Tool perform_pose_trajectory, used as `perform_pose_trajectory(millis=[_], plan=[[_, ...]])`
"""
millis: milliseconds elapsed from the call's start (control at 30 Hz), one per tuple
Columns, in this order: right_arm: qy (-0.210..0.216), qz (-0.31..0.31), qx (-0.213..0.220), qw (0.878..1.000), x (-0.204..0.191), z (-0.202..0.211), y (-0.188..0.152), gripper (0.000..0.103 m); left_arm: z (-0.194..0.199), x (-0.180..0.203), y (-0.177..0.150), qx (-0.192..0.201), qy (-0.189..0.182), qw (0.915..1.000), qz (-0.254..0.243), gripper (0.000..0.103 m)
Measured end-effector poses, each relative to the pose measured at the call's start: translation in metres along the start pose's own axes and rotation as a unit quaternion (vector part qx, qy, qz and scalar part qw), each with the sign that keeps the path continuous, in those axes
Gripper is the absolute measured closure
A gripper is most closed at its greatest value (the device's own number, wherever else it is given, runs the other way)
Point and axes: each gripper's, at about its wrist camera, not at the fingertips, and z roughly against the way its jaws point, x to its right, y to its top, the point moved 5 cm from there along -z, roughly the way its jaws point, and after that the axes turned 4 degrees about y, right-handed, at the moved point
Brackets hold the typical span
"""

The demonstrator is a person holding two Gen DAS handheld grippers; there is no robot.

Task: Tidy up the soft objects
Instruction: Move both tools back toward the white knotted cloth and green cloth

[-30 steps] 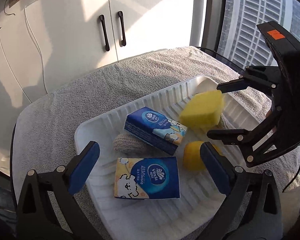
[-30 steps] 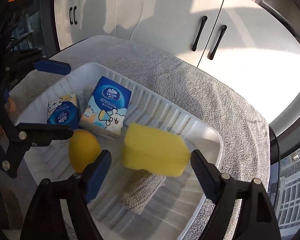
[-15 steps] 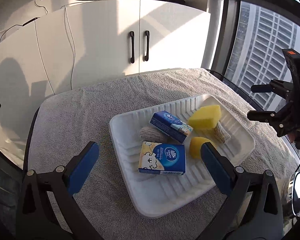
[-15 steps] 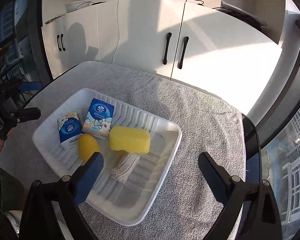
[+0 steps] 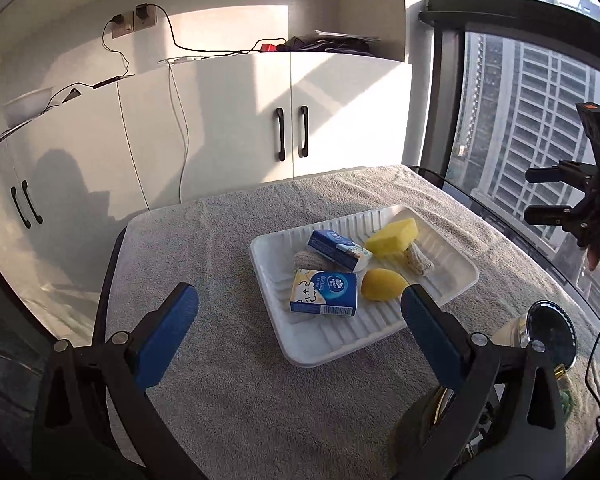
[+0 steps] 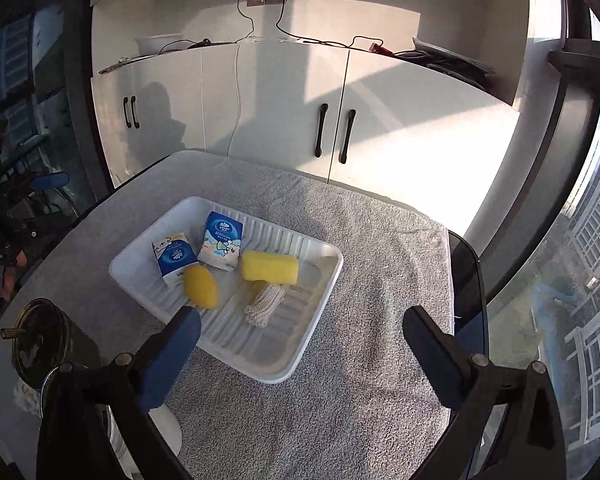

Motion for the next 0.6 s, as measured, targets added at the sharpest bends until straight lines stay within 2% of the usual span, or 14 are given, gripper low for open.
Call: perform_pose_trajectory(millis=[233,600], plan=[[0.015,-0.002,0.026,1.0,-0.027,0.051,-0.032,0.0,0.055,0.006,-0.043,0.001,-0.005,0.9998,0.017,0.0],[0.037,-0.023,0.029,0.999,-0.082,0.095,-0.122,0.0,0.115,0.028,-0.112,-0.001,-0.015,0.9987,0.049,0.0]])
